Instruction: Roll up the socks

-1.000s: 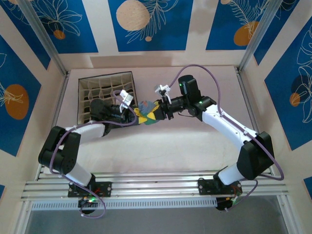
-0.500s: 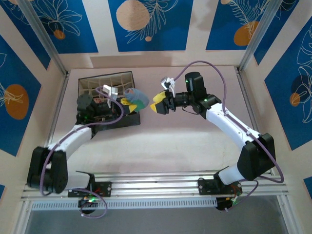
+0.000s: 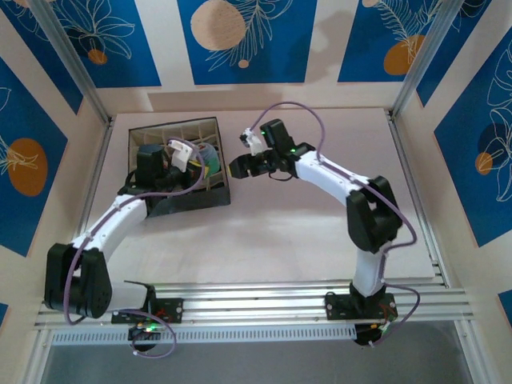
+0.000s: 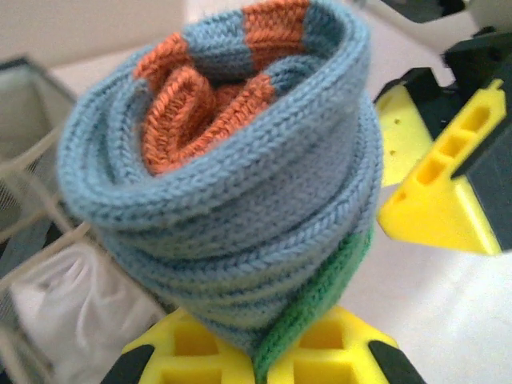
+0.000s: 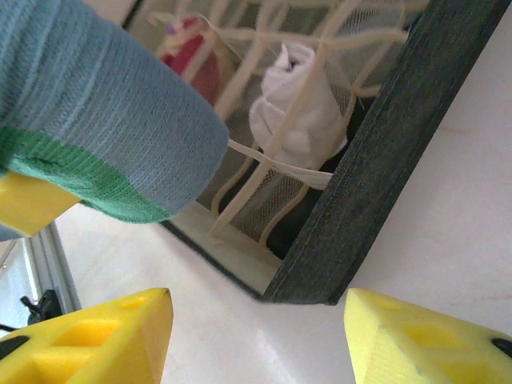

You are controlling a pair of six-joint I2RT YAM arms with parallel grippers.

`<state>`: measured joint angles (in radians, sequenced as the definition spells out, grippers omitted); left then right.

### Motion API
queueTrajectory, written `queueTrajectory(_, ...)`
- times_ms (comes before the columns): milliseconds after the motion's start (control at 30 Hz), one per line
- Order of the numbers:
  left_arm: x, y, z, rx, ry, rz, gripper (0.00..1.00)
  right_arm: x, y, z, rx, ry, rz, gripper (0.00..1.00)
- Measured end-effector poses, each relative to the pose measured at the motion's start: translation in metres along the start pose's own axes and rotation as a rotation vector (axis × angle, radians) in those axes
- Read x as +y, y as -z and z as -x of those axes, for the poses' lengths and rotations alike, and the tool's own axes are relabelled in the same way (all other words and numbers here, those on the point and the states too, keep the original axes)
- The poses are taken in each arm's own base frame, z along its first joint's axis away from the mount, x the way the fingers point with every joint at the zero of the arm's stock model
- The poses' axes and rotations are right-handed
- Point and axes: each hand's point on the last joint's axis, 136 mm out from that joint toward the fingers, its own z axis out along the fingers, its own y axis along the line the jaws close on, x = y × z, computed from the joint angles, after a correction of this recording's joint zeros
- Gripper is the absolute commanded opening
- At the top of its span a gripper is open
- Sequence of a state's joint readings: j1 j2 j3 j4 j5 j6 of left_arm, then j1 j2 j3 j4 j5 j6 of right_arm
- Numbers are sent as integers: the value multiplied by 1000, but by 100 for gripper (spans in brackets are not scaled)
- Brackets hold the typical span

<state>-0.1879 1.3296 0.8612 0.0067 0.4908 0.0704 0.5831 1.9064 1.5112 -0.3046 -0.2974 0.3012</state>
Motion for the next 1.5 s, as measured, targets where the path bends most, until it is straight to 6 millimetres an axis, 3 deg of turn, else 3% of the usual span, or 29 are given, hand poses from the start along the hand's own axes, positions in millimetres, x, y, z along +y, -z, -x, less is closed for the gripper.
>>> queueTrajectory(133,23,-9,-20,63,46,73,0,-10,-33,-5,74,-43,-10,55)
queueTrajectory(400,46,-22,-35,109,92,148,0,-26,-57,-13,164,-83,-48,49)
queueTrajectory(700,70,-17,-30,81,145,215,0,-42,-54,-16,199,-83,-130,40)
queueTrajectory(1133,99,-4,-27,39,205,313,0,-58,-41,-10,203,-61,-203,40)
queueTrajectory(1333,104,-7,-39,55,221,327,0,-61,-43,-9,216,-56,-220,40)
queueTrajectory(1500,110,-18,-62,109,246,334,0,-64,-41,-9,218,-55,-226,40)
